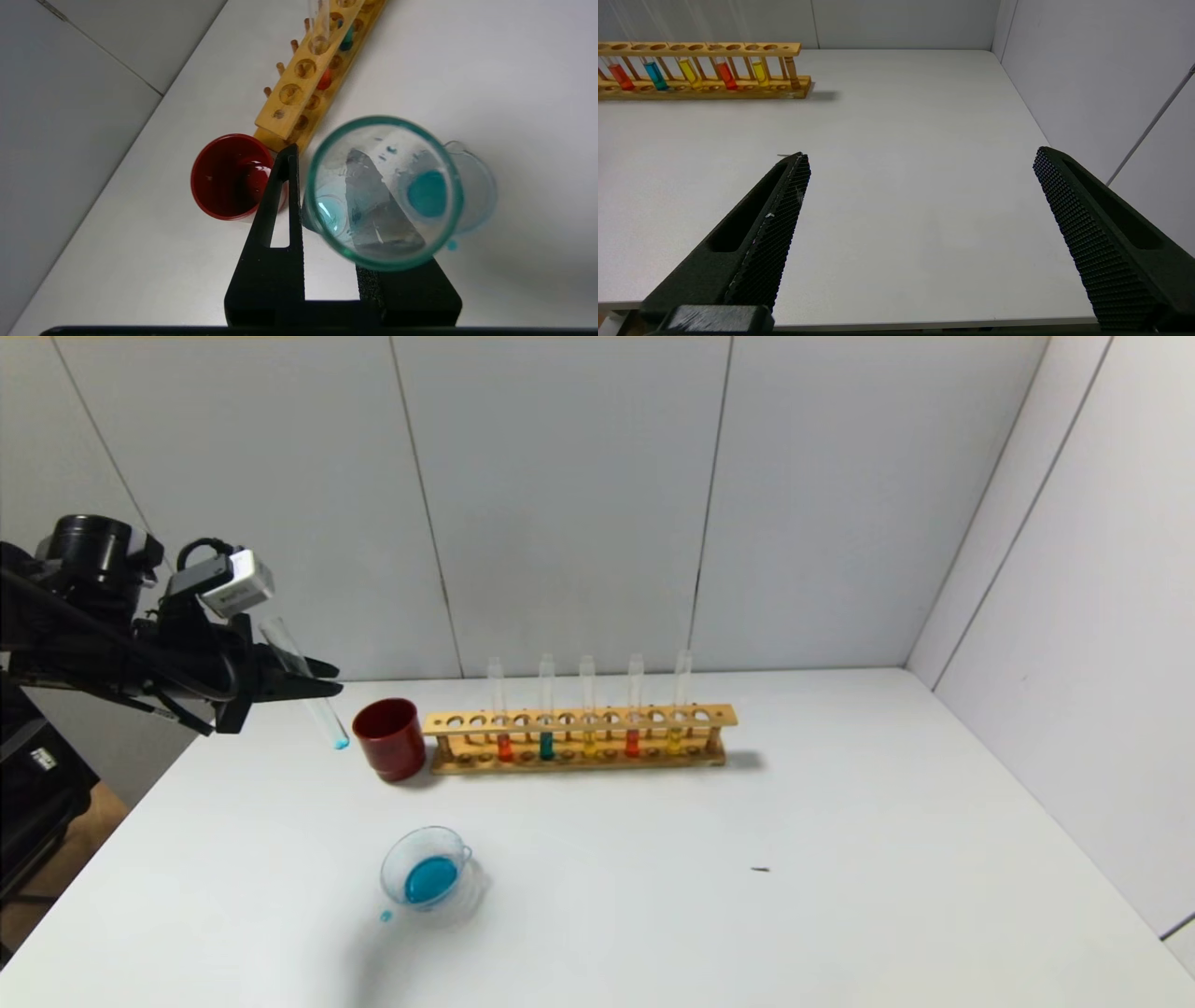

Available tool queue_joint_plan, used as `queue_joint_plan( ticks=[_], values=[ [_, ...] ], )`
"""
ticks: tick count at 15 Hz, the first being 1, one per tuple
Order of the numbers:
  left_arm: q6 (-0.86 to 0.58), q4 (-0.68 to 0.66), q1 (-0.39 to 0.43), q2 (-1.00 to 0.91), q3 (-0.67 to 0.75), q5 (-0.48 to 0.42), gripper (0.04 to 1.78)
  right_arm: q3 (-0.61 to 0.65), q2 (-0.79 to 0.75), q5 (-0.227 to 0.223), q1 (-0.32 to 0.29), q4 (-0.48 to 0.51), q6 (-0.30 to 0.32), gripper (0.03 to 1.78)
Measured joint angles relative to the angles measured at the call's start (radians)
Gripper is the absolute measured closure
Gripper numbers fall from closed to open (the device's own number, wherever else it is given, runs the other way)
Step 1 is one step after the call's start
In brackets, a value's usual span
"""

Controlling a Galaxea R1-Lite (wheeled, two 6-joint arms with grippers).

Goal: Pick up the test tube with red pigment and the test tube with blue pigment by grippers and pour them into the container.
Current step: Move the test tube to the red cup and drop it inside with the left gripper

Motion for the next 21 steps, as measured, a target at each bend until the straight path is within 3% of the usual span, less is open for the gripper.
queue_joint_plan(
  ticks=[3,8,11,14,21],
  values=[
    [-0.032,0.169,0.003,-0.031,-0.086,-0.100,1.48,0.000,0.000,0.000,0.000,0.000,0.000,0.06],
    [-0.089,0.181,0.029,-0.027,-0.117,-0.220,1.48,0.000,0.000,0.001,0.000,0.000,0.000,0.06],
    [-0.211,0.177,0.057,0.001,-0.144,-0.319,1.48,0.000,0.000,0.000,0.000,0.000,0.000,0.06],
    [-0.271,0.154,0.065,0.027,-0.159,-0.314,1.48,0.000,0.000,0.000,0.000,0.000,0.000,0.06],
    [-0.338,0.090,0.064,0.133,-0.259,-0.181,1.48,0.000,0.000,0.000,0.000,0.000,0.000,0.06]
  ],
)
